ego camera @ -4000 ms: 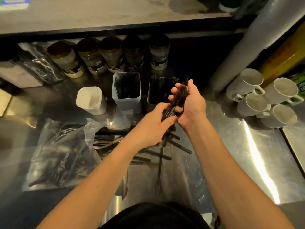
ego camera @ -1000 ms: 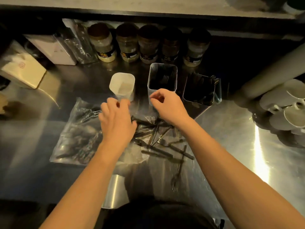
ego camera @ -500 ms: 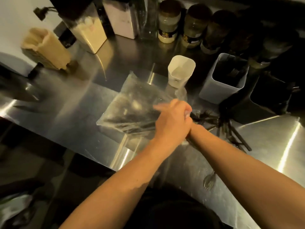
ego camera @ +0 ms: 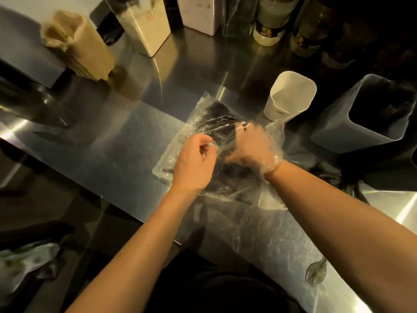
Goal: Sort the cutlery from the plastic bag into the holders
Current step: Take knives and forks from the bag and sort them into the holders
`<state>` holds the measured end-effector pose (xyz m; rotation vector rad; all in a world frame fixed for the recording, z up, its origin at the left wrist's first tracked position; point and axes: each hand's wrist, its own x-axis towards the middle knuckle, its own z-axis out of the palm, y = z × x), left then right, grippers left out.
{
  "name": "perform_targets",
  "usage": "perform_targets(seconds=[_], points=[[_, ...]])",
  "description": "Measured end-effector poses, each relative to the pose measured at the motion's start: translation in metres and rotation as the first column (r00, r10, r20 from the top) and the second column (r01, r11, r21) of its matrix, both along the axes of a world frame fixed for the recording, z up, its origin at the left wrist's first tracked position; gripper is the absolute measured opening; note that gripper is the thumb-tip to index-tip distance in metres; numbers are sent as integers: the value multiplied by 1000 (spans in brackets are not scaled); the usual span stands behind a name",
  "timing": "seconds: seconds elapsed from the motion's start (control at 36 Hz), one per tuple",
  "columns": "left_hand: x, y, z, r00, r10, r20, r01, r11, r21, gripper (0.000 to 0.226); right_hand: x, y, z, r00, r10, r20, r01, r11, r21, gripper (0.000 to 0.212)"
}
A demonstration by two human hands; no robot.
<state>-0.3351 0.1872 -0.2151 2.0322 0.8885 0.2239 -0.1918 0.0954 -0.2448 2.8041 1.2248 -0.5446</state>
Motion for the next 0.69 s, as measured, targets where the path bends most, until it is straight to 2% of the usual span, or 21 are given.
perform_targets(seconds=[0.06, 0.14, 0.19, 0.25, 0.36, 0.44, 0.56, 0.61, 0.69], points=[[0, 10, -10, 1000, 17, -8, -17, 1000, -11, 13, -2, 4, 6, 1000, 9, -13, -10, 999, -54, 91], [1, 20, -26, 997, -1, -74, 3, 999, 36, 18, -4, 4, 9, 993, -39, -112, 39, 999, -6, 54], [2, 23, -32, 990, -26, -140, 38, 996, 82, 24, -5, 4, 1, 993, -30, -118, 33, 999, 20, 32], [3, 24, -37, 978, -37, -203, 62, 991, 122, 29, -6, 5, -4, 991, -63, -121, 67, 997, 28, 27], [5, 20, -45, 967, -18, -253, 56, 988, 142, 43, -5, 9, -7, 990, -84, -115, 86, 996, 12, 30], [3, 16, -53, 964, -14, -267, 53, 989, 137, 52, -5, 13, -4, 979, -140, -147, 150, 987, 56, 34], [0, 14, -62, 959, -13, -283, 62, 985, 163, 59, -3, 12, 12, 960, -222, -170, 223, 975, -11, 62], [0, 14, -67, 952, -30, -305, 90, 979, 183, 61, -5, 8, 19, 971, -169, -172, 171, 985, -4, 65], [0, 13, -71, 928, -49, -369, 139, 965, 223, 62, -5, 1, 24, 968, -161, -190, 165, 986, 5, 85]])
